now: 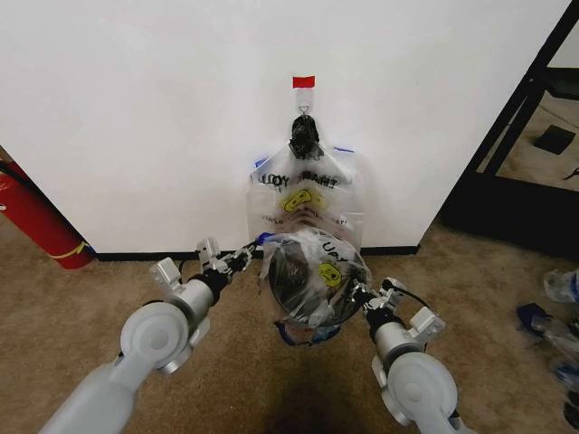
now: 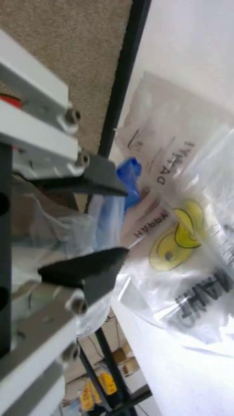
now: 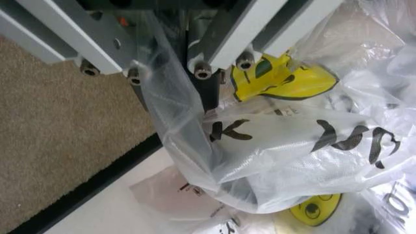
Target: Pick up the garbage bag from the wall and place it over the trash bin.
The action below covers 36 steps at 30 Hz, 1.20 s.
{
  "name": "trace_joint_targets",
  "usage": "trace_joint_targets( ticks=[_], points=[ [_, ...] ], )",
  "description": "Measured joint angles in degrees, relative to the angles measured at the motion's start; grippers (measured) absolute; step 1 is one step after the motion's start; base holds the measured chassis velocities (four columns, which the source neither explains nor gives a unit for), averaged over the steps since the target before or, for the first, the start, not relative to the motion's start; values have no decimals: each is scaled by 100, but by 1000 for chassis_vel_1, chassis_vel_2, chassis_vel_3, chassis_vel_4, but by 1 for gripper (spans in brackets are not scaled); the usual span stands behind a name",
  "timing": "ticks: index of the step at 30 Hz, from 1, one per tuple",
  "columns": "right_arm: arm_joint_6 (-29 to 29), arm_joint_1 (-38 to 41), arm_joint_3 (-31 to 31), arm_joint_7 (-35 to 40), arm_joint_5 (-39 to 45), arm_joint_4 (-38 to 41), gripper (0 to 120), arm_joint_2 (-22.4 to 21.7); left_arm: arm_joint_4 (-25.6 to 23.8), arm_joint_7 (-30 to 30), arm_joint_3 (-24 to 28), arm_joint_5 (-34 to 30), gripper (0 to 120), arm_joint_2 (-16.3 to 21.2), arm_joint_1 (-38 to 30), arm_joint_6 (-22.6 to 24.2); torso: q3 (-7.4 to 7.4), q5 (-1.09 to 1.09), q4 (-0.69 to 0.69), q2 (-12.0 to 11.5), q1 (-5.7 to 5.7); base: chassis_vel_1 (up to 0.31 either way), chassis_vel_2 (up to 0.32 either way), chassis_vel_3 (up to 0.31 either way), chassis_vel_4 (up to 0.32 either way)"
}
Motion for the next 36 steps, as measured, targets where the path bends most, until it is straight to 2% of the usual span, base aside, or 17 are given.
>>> trace_joint_targets(
  ticks=[3,6,9,12,15,21,23,26,36],
  points=[
    [0,-8,-2,-1,-9,0,0,6,41,-34,43,-2,45,-4,-84,79,0,-1,0,0,0,0,0,0,0],
    [0,-19,-3,-2,-28,9,0,10,153,-82,127,92,58,-15,-185,212,0,0,0,0,0,0,0,0,0],
    [0,-20,0,-2,-30,14,0,12,214,-90,159,150,62,-37,-189,223,0,-1,1,0,0,0,0,0,0],
    [0,-25,8,-2,-31,14,0,12,254,-69,167,173,49,-47,-158,229,0,0,1,0,0,0,0,0,0],
    [0,-26,8,-3,-32,14,0,11,256,-55,172,175,42,-47,-144,230,0,-1,1,0,0,0,0,0,0],
    [1,-22,4,2,-46,15,0,23,258,-4,225,225,17,-84,-124,234,0,0,1,0,0,0,0,0,0],
    [1,-23,5,3,-48,15,0,22,261,5,236,232,14,-91,-119,240,0,0,1,0,0,0,0,0,0],
    [3,-42,19,8,-54,15,0,-2,269,26,276,245,0,-150,-103,245,0,-1,1,0,0,0,0,0,0],
    [7,-101,16,9,-58,97,0,19,507,-113,299,382,0,-203,-230,132,0,0,1,0,0,0,0,0,0]
  ],
)
